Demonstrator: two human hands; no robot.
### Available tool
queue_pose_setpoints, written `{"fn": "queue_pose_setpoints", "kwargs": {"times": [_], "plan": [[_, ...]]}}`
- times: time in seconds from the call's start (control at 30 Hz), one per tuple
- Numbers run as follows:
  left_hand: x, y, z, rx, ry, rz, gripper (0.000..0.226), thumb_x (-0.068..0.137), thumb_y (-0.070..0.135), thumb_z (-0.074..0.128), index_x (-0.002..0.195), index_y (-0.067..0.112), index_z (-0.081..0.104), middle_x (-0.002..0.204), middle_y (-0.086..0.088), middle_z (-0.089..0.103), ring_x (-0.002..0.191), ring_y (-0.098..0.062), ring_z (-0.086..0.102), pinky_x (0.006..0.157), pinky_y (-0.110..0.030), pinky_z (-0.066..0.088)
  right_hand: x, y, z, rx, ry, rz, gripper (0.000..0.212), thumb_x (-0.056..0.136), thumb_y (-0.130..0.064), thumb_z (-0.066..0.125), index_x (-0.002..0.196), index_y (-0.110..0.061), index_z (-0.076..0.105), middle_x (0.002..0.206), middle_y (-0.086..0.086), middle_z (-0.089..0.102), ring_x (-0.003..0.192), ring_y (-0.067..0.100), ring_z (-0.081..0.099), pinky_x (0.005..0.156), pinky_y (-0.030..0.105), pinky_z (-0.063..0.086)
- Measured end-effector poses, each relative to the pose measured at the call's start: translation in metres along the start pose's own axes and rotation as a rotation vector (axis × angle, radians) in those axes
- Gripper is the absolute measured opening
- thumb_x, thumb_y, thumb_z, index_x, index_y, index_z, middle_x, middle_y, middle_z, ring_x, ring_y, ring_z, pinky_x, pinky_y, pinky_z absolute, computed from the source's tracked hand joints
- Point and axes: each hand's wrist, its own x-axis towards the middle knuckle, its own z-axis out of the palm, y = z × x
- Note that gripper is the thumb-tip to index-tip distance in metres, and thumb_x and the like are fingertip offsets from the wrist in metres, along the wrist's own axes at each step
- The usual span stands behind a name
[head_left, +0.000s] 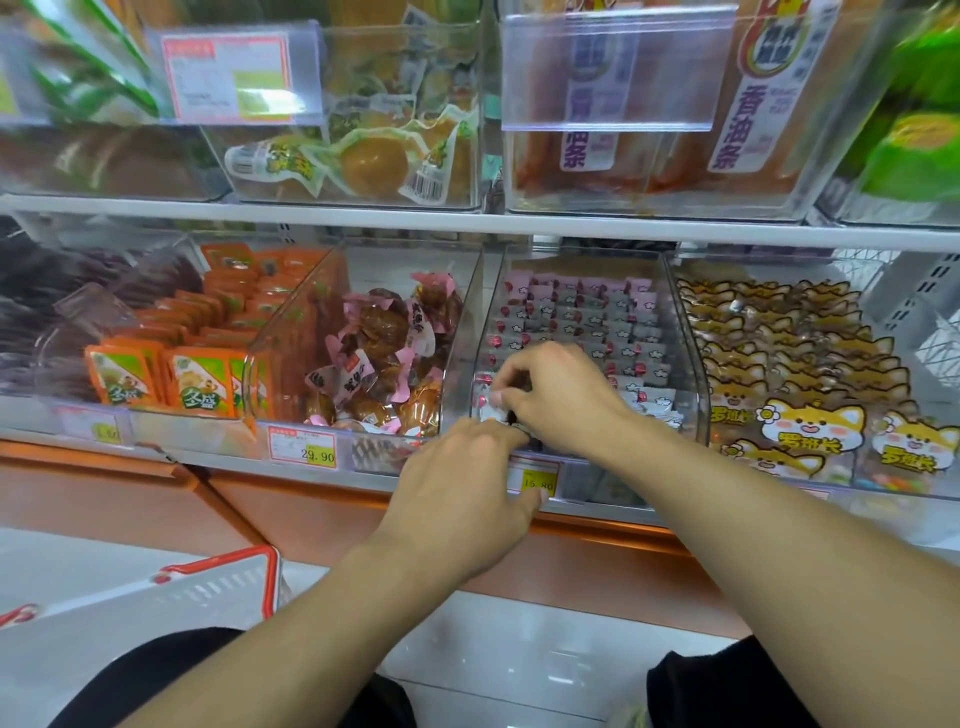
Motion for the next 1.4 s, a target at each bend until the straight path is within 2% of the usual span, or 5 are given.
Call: {"fn": "queue_pose_setpoints", "kwargs": {"times": [0.27, 0.47, 0.6, 1.07, 1.4], "plan": [[0.005, -0.002, 0.000, -0.175, 0.041, -0.066, 0.053, 0.085, 0.047, 0.073, 0.133, 0.030, 0.061, 0.127, 0.010, 0.062, 0.122, -0.006, 0.048, 0.099, -0.021, 0.037, -0.011, -0.003, -0.032, 0.666, 0.422, 0.174, 0.010, 0.101, -0.027, 0.059, 0.093, -0.022, 0.059, 0.084, -0.005, 0.074, 0.072, 0.010, 0.072, 0.068, 0.028, 0.056], [0.017, -0.004, -0.010, -0.670, 0.166, -0.302, 0.026, 0.085, 0.046, 0.074, 0.078, 0.021, 0.070, 0.079, 0.006, 0.072, 0.076, -0.007, 0.065, 0.069, -0.024, 0.050, -0.036, 0.005, -0.052, 1.249, 0.380, 0.448, 0.010, 0.103, -0.015, 0.055, 0.104, -0.008, 0.061, 0.101, 0.012, 0.075, 0.078, 0.022, 0.077, 0.079, 0.038, 0.062], [0.020, -0.002, -0.021, -1.127, 0.060, -0.462, 0.042, 0.090, 0.052, 0.066, 0.096, 0.011, 0.067, 0.090, -0.008, 0.077, 0.079, -0.019, 0.074, 0.060, -0.026, 0.056, -0.055, 0.009, -0.059, 1.503, 0.305, 0.485, 0.015, 0.104, -0.007, 0.049, 0.110, 0.002, 0.059, 0.093, 0.015, 0.075, 0.074, 0.018, 0.076, 0.067, 0.028, 0.062], [0.022, 0.011, -0.016, -1.286, 0.068, -0.269, 0.032, 0.074, 0.038, 0.079, 0.105, 0.030, 0.077, 0.100, -0.003, 0.078, 0.090, -0.019, 0.075, 0.082, -0.025, 0.059, -0.077, 0.034, -0.074, 1.519, 0.035, 0.585, 0.040, 0.090, -0.035, 0.071, 0.111, -0.003, 0.063, 0.103, 0.022, 0.075, 0.096, 0.036, 0.075, 0.072, 0.038, 0.063], [0.022, 0.016, -0.016, -1.470, -0.053, -0.372, 0.041, 0.082, 0.048, 0.076, 0.111, 0.019, 0.075, 0.114, -0.010, 0.075, 0.103, -0.030, 0.073, 0.084, -0.033, 0.060, -0.081, 0.044, -0.073, 1.325, -0.017, 0.313, 0.042, 0.070, -0.003, 0.077, 0.109, -0.006, 0.064, 0.111, 0.015, 0.073, 0.095, 0.026, 0.074, 0.078, 0.028, 0.062]]}}
